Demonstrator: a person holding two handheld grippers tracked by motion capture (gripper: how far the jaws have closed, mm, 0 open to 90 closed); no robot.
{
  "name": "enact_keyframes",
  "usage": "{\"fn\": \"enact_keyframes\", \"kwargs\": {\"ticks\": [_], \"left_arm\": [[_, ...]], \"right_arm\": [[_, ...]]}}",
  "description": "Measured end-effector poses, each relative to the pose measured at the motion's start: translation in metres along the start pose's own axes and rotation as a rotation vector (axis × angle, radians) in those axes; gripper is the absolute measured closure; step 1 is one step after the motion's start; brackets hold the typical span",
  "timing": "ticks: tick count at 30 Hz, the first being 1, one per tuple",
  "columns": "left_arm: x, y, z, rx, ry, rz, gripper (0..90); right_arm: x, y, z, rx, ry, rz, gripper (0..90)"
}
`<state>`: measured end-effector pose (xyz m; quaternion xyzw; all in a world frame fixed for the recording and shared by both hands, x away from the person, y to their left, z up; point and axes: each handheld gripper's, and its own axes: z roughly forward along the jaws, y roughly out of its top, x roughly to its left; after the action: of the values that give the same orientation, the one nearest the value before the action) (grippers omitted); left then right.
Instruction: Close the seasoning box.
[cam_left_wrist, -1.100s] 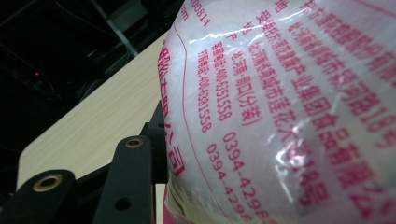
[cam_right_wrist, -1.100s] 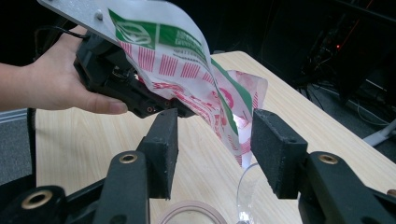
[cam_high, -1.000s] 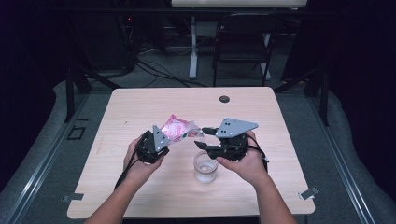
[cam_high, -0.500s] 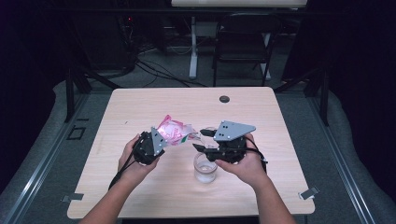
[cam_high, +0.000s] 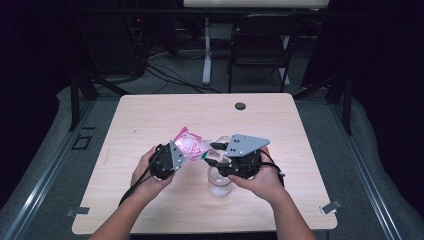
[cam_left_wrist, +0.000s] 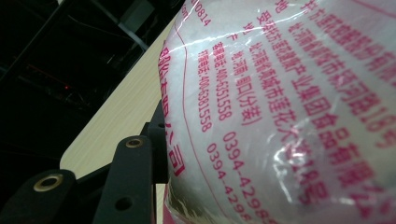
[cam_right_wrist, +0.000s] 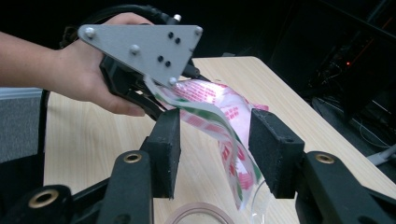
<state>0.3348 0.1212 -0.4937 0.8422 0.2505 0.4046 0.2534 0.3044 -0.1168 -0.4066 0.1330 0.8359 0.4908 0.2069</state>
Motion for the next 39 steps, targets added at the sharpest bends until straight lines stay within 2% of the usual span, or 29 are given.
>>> {"fn": "enact_keyframes", "kwargs": {"ticks": [6,14,17,23,28,39], "left_arm": [[-0.001,0.001,0.001,0.000,-0.003,0.006,58.2],[-0.002,0.001,0.000,-0.002,-0.003,0.015,58.3],[-0.001,0.000,-0.001,-0.006,0.003,0.016,58.4],[-0.001,0.000,-0.004,-0.018,0.028,0.025,58.4],[-0.003,0.001,-0.005,-0.032,0.060,0.045,58.5],[-0.008,0.001,-0.008,-0.053,0.119,0.092,58.7]], "right_arm": [[0.003,0.000,0.003,0.018,0.011,-0.018,55.5],[0.003,-0.001,0.004,0.038,0.020,-0.023,69.8],[0.001,-0.002,0.003,0.044,0.023,-0.019,71.5],[-0.004,-0.007,0.006,0.058,0.000,0.014,74.0],[-0.007,-0.010,0.007,0.070,0.001,0.047,81.4],[-0.010,-0.013,0.007,0.068,0.037,0.142,89.5]]}}
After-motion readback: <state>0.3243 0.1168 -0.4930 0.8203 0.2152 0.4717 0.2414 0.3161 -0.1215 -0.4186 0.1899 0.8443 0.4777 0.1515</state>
